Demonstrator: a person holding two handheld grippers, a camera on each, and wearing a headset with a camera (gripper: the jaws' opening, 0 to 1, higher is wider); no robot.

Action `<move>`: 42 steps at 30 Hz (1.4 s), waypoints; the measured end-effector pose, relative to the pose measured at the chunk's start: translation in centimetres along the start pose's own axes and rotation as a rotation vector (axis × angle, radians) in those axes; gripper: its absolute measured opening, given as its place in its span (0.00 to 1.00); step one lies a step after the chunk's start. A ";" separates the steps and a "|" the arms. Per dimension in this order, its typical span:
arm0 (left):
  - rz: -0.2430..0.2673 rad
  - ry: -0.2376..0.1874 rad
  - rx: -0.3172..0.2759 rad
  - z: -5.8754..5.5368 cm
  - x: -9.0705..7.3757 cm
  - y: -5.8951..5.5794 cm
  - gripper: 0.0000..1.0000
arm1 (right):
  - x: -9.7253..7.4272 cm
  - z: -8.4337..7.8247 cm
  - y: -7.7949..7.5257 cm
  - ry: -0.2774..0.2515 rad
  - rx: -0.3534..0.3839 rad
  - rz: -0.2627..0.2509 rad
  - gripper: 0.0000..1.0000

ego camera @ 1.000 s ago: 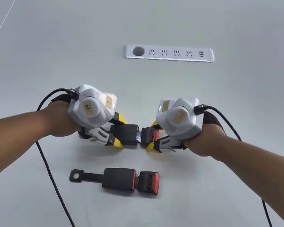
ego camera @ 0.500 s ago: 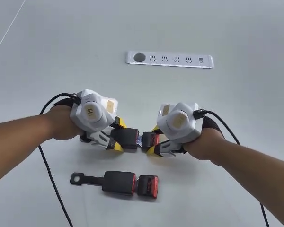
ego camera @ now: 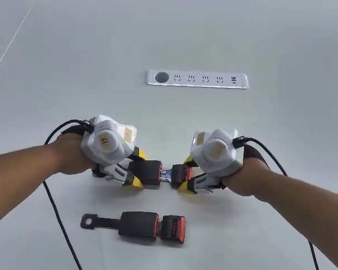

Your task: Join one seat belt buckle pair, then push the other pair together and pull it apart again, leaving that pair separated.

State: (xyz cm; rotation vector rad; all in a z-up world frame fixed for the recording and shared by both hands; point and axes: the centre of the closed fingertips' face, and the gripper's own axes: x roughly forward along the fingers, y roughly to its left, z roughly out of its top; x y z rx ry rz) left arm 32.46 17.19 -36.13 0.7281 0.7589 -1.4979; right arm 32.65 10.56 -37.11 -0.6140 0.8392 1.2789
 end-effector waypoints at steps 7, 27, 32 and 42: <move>0.001 0.011 0.000 0.4 -0.2 -0.4 0.35 | -0.8 -1.1 0.0 -0.003 0.002 -0.003 0.35; -0.005 0.029 0.003 -0.6 0.5 0.7 0.35 | -4.5 -6.3 -0.5 0.001 0.031 -0.011 0.35; -0.006 0.033 0.004 -0.9 0.8 1.0 0.35 | -5.3 -7.7 -0.5 0.010 0.035 -0.014 0.35; -0.013 0.044 0.013 -1.0 0.9 1.0 0.35 | -6.7 -9.7 -0.5 0.022 0.063 -0.030 0.36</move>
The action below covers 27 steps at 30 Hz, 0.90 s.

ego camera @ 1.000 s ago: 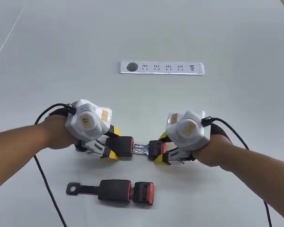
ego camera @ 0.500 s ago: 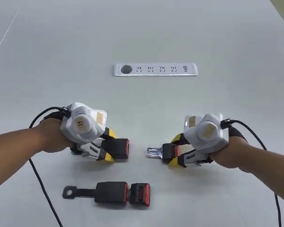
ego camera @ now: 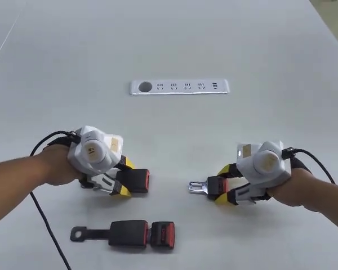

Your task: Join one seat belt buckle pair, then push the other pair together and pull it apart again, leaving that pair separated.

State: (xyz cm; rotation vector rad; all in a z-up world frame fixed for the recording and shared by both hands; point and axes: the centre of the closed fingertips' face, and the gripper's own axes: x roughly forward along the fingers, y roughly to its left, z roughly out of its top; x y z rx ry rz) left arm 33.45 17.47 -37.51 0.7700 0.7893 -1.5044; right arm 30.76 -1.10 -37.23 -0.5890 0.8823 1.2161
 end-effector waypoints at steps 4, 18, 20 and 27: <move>0.003 0.002 -0.003 0.0 -0.1 -0.1 0.35 | -0.4 -0.5 -0.1 -0.006 0.021 -0.004 0.36; 0.011 0.010 -0.008 0.1 0.0 -0.1 0.35 | -0.8 -1.4 -0.3 -0.011 0.066 -0.026 0.37; 0.014 0.011 0.005 0.2 0.0 -0.2 0.35 | -0.8 -1.3 -0.1 -0.013 0.049 -0.031 0.40; 0.116 -0.107 -0.080 3.1 -1.8 0.6 0.58 | -2.4 0.2 -2.1 -0.148 0.162 -0.170 0.69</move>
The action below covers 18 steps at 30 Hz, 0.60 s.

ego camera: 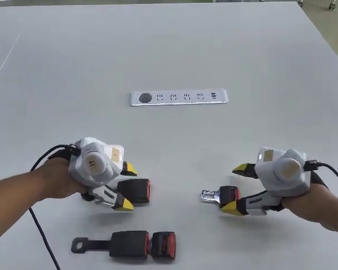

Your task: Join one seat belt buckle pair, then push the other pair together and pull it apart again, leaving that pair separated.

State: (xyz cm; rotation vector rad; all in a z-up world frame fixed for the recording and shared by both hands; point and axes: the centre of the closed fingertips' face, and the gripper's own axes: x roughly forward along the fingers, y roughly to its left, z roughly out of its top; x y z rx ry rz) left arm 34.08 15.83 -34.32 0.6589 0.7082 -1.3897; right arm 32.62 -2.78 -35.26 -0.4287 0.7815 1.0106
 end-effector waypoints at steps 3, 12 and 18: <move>0.068 -0.052 -0.081 0.9 -0.9 0.8 0.73 | -0.2 0.3 -0.1 -0.035 0.045 -0.052 0.75; 0.228 -0.116 -0.372 -0.8 -3.8 1.2 0.85 | -2.2 1.5 0.1 -0.162 0.194 -0.256 0.83; 0.314 -0.174 -0.592 -1.6 -6.2 -0.2 0.88 | -3.3 1.8 1.4 -0.210 0.282 -0.314 0.86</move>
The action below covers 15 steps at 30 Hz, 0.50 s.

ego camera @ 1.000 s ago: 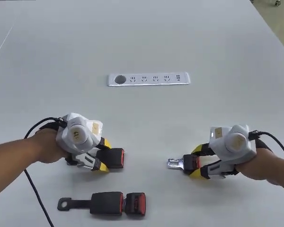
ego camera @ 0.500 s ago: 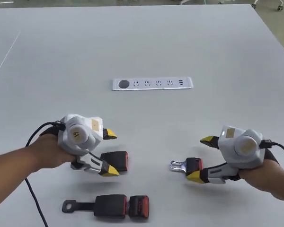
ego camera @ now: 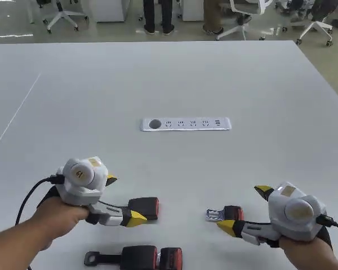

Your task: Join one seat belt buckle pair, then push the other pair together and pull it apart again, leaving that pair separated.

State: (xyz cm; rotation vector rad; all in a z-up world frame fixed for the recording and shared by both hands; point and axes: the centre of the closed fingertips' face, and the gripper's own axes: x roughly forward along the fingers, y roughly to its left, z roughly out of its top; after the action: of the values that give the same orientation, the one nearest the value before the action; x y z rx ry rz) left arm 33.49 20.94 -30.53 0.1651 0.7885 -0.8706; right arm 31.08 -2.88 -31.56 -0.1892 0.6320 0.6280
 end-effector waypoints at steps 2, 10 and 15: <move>0.011 -0.017 -0.006 -0.2 -0.8 -0.3 0.89 | -0.5 0.2 0.2 -0.009 0.000 -0.024 0.87; 0.070 -0.145 -0.107 -0.6 -4.4 -2.3 0.97 | -3.1 1.9 1.6 -0.097 0.031 -0.106 0.97; 0.080 -0.190 -0.130 -1.7 -6.2 -3.8 0.98 | -4.6 1.7 3.3 -0.110 0.034 -0.112 0.97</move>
State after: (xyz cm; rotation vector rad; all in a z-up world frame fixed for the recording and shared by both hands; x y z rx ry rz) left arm 27.33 23.10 -26.83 -0.0008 0.6539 -0.7452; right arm 27.02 -1.90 -27.31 -0.1561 0.5222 0.5161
